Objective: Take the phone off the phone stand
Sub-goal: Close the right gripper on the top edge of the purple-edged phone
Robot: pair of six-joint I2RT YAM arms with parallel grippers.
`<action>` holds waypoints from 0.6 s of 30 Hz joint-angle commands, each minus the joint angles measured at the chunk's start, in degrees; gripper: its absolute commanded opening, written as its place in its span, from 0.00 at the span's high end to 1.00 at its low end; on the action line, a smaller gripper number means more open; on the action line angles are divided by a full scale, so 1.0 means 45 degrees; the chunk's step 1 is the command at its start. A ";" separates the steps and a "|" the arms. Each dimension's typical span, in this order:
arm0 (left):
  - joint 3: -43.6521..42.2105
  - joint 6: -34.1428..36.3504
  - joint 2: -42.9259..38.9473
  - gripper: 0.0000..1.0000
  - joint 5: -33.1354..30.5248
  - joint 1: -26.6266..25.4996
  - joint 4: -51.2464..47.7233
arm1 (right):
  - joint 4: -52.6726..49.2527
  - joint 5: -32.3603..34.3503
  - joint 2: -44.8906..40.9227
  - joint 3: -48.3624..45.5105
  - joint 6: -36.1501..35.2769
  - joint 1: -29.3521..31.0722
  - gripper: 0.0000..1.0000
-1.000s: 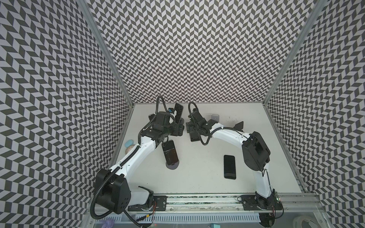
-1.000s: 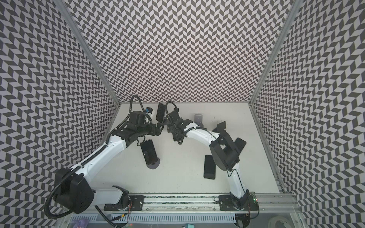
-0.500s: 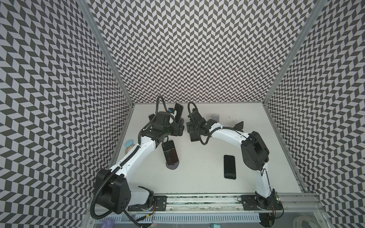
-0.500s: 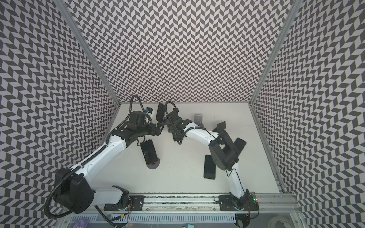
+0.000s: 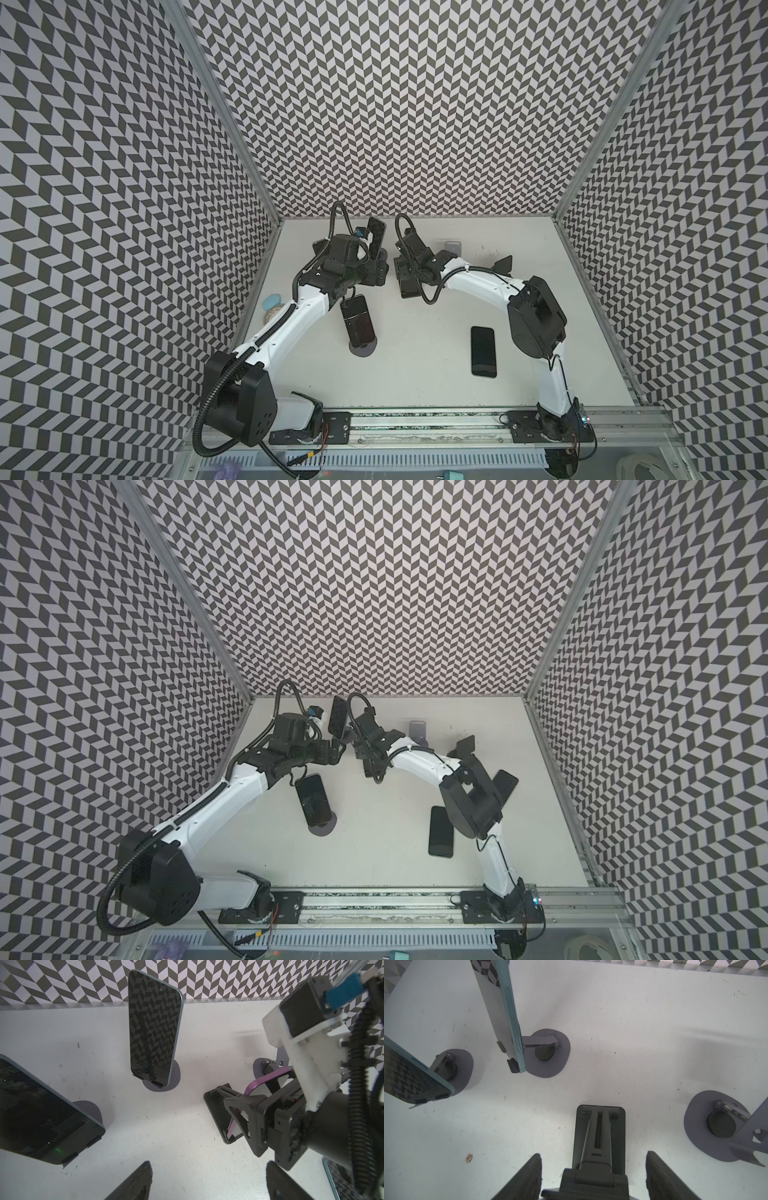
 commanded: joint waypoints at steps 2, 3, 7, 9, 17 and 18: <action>0.0461 0.0093 0.0089 0.14 0.0168 0.0070 0.0238 | 0.0234 0.0042 0.0022 0.0346 -0.0109 -0.0054 0.30; 0.0461 0.0093 0.0092 0.14 0.0158 0.0070 0.0249 | 0.0234 0.0033 0.0026 0.0347 -0.0130 -0.0054 0.30; 0.0491 0.0093 0.0143 0.14 0.0169 0.0070 0.0253 | 0.0223 0.0063 0.0002 0.0404 -0.0232 -0.0054 0.31; 0.0537 0.0093 0.0148 0.14 0.0178 0.0080 0.0253 | 0.0204 0.0082 -0.0017 0.0443 -0.0276 -0.0054 0.31; 0.0657 0.0054 0.0186 0.14 0.0211 0.0070 0.0238 | 0.0078 0.0152 -0.0095 0.0627 -0.0397 -0.0054 0.33; 0.0680 0.0054 0.0185 0.14 0.0211 0.0080 0.0231 | 0.0059 0.0163 -0.0112 0.0649 -0.0390 -0.0054 0.33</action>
